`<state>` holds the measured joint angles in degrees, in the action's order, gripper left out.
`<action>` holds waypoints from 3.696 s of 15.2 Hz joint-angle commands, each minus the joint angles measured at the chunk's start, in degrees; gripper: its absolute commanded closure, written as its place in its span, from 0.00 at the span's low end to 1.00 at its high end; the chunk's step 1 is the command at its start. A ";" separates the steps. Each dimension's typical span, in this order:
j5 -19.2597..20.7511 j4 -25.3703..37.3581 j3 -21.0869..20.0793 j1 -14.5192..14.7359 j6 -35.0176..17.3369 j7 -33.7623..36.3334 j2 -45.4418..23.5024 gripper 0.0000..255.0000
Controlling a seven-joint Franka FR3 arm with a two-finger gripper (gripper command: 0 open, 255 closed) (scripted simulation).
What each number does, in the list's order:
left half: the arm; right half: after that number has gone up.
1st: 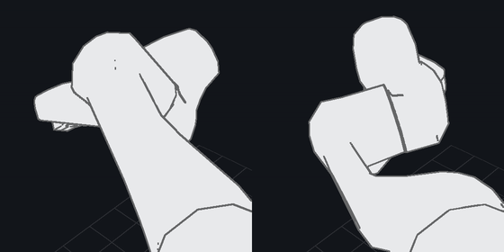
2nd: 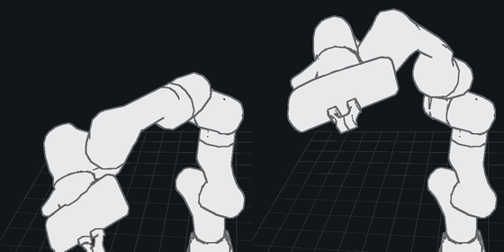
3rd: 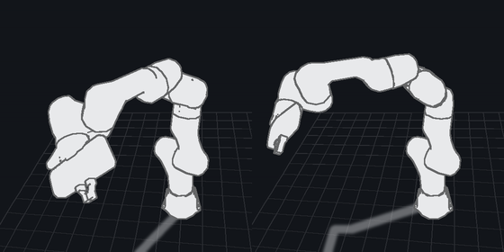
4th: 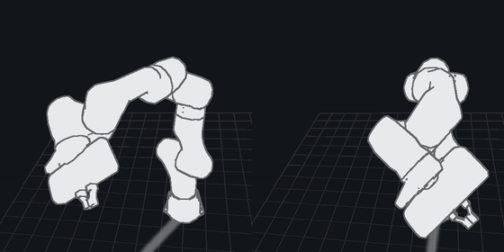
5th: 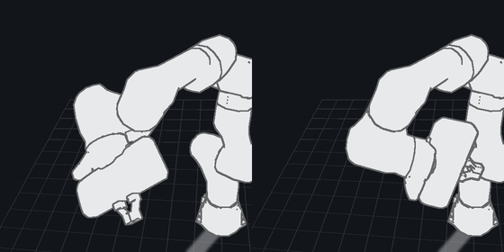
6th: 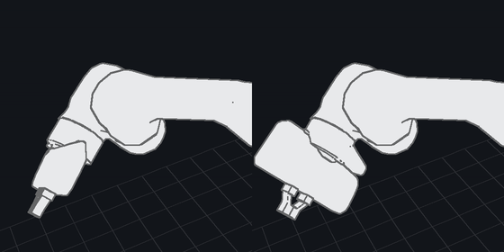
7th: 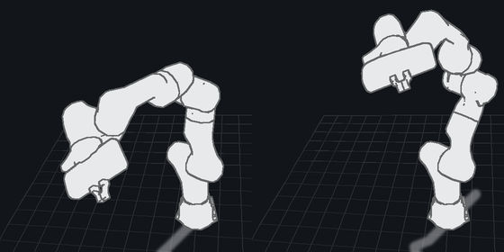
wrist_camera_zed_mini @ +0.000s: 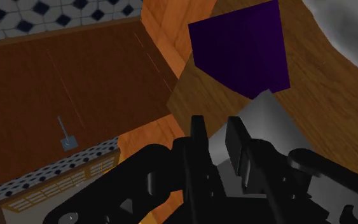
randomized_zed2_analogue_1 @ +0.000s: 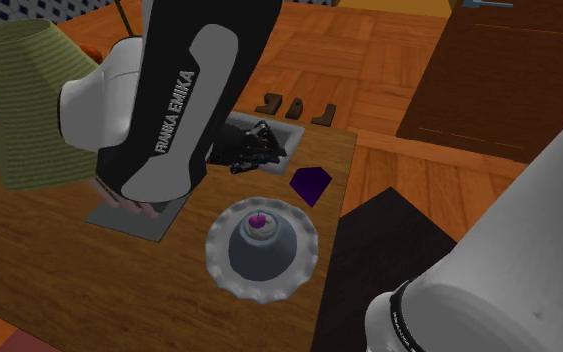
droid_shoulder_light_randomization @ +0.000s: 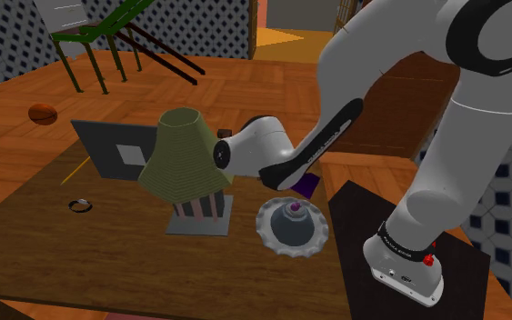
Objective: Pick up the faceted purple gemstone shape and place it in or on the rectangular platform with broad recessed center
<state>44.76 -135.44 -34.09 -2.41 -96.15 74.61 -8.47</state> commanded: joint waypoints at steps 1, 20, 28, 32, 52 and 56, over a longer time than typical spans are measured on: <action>-1.27 -0.82 -0.49 0.55 2.90 -0.09 -10.63 1.00; -16.78 -35.27 64.82 16.90 -57.13 -128.37 32.59 0.00; -17.74 -35.12 66.82 18.67 -66.80 -128.91 22.78 0.00; -17.74 -35.12 66.82 18.67 -66.81 -128.91 22.78 0.00; -17.44 -34.45 64.61 17.09 -55.31 -128.79 33.66 1.00; -18.08 -33.67 63.53 16.83 -49.91 -129.05 38.30 1.00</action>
<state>26.79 -169.04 29.87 14.54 -147.57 -54.55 28.48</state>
